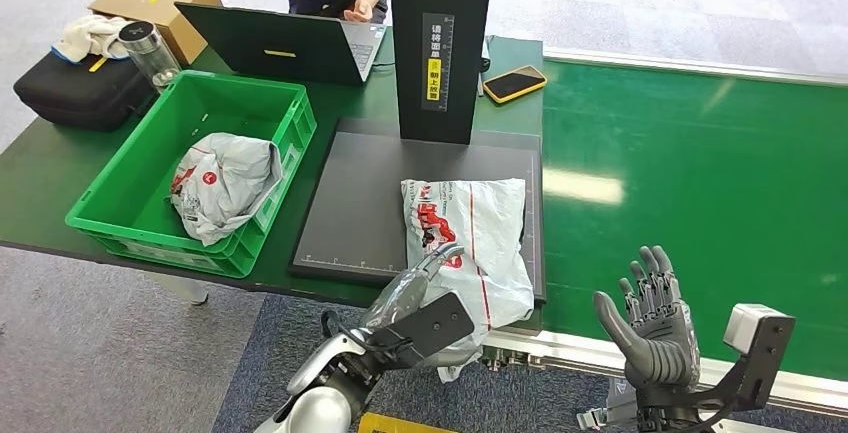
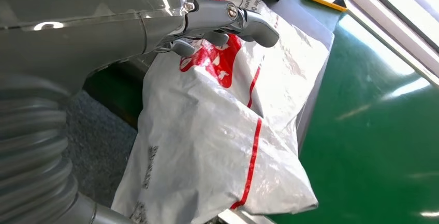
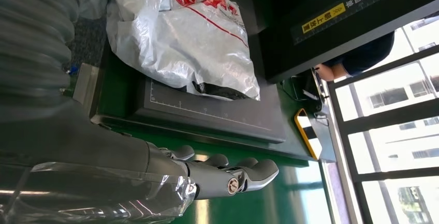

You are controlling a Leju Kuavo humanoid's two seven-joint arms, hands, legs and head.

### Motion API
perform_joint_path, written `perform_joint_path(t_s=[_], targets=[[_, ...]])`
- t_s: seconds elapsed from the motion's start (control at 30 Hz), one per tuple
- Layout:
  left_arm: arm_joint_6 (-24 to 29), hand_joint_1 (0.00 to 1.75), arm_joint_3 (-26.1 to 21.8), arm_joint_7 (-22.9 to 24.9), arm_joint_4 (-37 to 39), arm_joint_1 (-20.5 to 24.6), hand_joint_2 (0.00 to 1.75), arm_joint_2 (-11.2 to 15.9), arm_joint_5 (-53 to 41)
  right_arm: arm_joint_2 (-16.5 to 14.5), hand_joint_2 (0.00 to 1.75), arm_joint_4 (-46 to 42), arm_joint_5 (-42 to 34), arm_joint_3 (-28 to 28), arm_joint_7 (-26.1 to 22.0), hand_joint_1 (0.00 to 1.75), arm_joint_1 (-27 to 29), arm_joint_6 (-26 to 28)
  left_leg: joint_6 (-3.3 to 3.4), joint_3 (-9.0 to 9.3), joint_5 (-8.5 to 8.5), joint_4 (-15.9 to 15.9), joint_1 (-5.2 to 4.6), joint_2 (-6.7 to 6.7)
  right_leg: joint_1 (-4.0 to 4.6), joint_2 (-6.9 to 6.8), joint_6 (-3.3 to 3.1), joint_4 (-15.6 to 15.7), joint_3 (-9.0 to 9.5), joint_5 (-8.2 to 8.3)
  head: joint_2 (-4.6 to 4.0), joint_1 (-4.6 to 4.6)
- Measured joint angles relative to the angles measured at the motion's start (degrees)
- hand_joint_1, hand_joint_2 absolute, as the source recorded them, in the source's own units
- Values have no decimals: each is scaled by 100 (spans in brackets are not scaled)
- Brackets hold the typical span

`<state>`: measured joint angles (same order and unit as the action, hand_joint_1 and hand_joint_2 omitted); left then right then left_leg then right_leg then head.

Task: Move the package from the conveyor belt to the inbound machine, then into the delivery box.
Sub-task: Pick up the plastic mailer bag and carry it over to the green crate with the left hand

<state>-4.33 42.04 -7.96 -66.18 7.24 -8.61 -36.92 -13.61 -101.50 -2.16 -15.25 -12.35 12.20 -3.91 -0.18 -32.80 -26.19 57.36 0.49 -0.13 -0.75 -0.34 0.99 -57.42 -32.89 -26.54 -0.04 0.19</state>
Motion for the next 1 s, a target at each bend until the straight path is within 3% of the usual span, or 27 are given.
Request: perform_joint_path(t_s=[0.4, 1.0], targets=[[1087, 0, 295, 343, 1146, 697, 175, -336, -1023, 160, 175, 107, 60, 181, -42, 0, -133, 222, 0, -1, 0, 0, 0, 1, 0, 1, -1, 0, 0, 1, 1, 0], [1256, 0, 313, 413, 1429, 787, 175, -387, -1293, 363, 175, 397, 101, 476, -52, 0, -361, 299, 0, -2, 0, 0, 0, 1, 0, 0, -1, 0, 0, 1, 1, 0]])
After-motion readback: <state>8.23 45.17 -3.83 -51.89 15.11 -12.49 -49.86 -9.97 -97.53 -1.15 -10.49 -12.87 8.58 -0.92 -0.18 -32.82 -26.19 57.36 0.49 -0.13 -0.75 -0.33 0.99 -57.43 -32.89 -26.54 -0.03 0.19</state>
